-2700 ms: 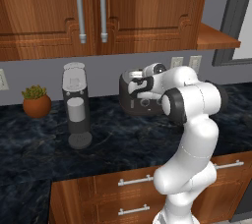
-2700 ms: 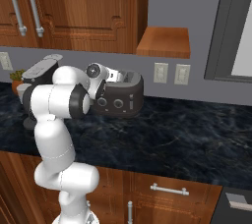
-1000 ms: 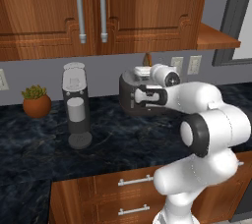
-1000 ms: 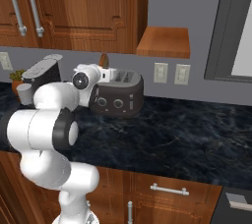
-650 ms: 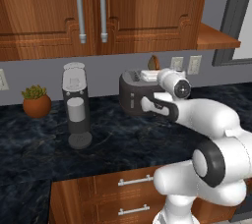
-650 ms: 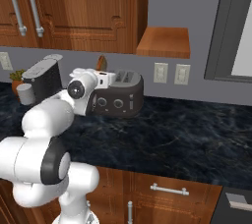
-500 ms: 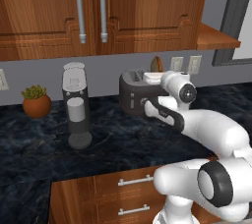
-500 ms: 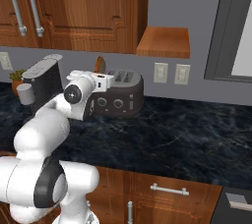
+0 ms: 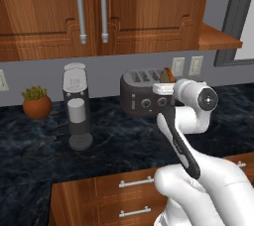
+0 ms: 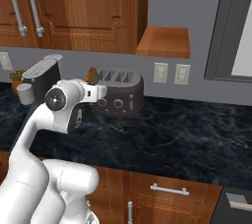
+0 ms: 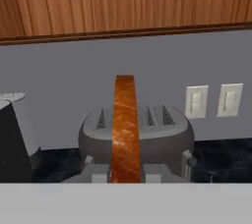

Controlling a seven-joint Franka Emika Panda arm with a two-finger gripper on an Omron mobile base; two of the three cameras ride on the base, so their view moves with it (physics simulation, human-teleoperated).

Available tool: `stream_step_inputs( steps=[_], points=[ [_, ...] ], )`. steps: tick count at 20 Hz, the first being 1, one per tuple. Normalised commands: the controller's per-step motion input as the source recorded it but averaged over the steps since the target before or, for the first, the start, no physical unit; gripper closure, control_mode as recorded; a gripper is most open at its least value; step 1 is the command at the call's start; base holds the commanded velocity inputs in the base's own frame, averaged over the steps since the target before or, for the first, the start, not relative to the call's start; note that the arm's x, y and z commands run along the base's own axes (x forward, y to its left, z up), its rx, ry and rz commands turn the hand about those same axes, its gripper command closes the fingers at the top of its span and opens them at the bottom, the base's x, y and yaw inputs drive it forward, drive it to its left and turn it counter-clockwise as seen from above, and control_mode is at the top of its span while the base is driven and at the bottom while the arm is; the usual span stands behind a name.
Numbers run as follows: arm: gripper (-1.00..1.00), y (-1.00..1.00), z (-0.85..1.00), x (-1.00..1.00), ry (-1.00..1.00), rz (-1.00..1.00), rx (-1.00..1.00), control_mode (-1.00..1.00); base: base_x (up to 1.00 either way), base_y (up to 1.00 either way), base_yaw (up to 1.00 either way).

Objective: Start the toaster. Once the lever pops up, take the bread to the plate on the dining counter.

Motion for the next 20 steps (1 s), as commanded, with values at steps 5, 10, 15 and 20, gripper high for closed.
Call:
stream_step_inputs(
  steps=[5, 10, 15, 20],
  points=[
    [1.0, 0.0, 0.31, -0.9, 0.41, -0.01, 0.0, -1.0, 0.0, 0.0, 0.0],
    [1.0, 0.0, 0.14, -0.8, 0.46, -0.03, 0.0, -1.0, 0.0, 0.0, 0.0],
    [1.0, -0.08, 0.0, -0.61, 0.3, 0.0, 0.0, -1.0, 0.0, 0.0, 0.0],
    [1.0, -0.15, 0.0, -0.38, 0.19, 0.0, -0.01, -1.0, 0.0, 0.0, 0.0]
  ],
)
